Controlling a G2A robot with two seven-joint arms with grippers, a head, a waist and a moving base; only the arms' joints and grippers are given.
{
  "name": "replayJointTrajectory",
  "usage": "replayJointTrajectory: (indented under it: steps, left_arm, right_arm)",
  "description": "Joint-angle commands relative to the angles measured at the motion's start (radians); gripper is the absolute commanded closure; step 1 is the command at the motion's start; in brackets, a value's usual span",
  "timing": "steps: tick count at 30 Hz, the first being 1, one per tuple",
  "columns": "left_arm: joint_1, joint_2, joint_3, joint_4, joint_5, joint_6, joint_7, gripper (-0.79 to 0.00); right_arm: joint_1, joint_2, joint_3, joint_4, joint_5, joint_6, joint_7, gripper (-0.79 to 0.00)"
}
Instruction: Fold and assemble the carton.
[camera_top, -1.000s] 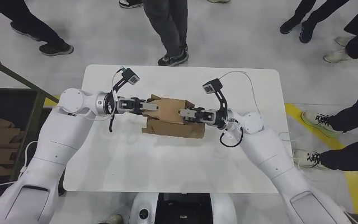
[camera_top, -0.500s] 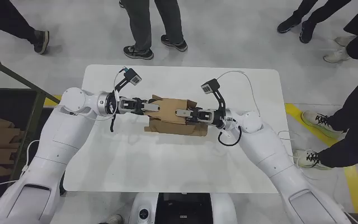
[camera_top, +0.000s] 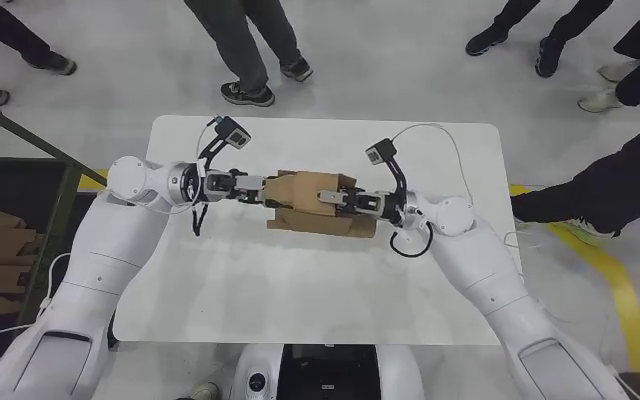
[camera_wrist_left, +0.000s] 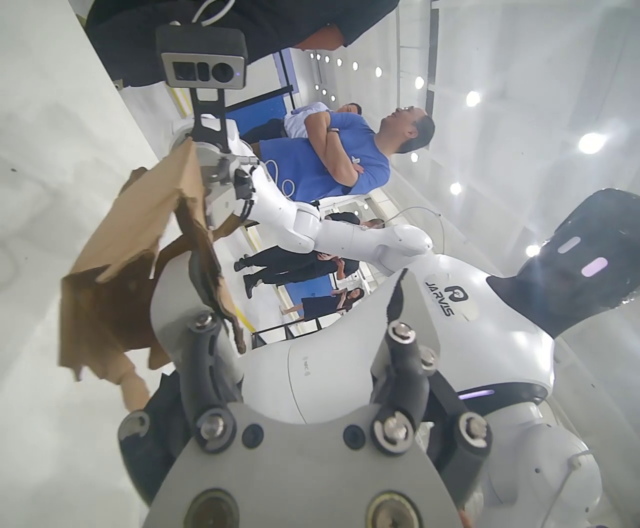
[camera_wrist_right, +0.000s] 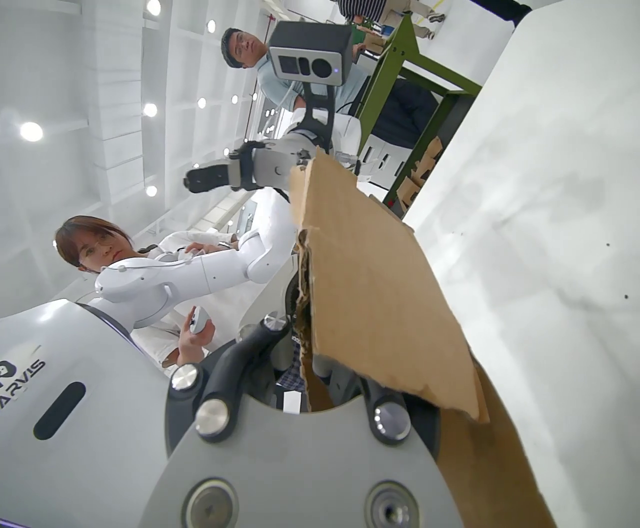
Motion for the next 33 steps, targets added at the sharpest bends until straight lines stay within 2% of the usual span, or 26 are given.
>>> replayJointTrajectory:
  steps: [1, 8, 22, 33]
  left_arm:
    - [0.003, 0.000, -0.007, -0.010, -0.007, 0.004, -0.006, -0.785]
    - [0.004, -0.005, -0.008, -0.034, -0.035, 0.026, -0.020, -0.785]
    - [-0.024, -0.027, 0.041, -0.017, -0.011, 0.028, -0.008, -0.785]
    - [0.008, -0.021, -0.021, -0.021, -0.020, 0.014, 0.006, -0.785]
  right_arm:
    - [-0.003, -0.001, -0.002, -0.002, -0.012, 0.002, -0.010, 0.000]
    - [-0.007, -0.004, -0.012, -0.015, -0.048, 0.010, -0.031, 0.000]
    - [-0.031, -0.009, -0.021, -0.065, -0.065, 0.011, -0.052, 0.000]
    - [-0.044, 0.006, 0.040, -0.065, -0.054, 0.004, -0.047, 0.000]
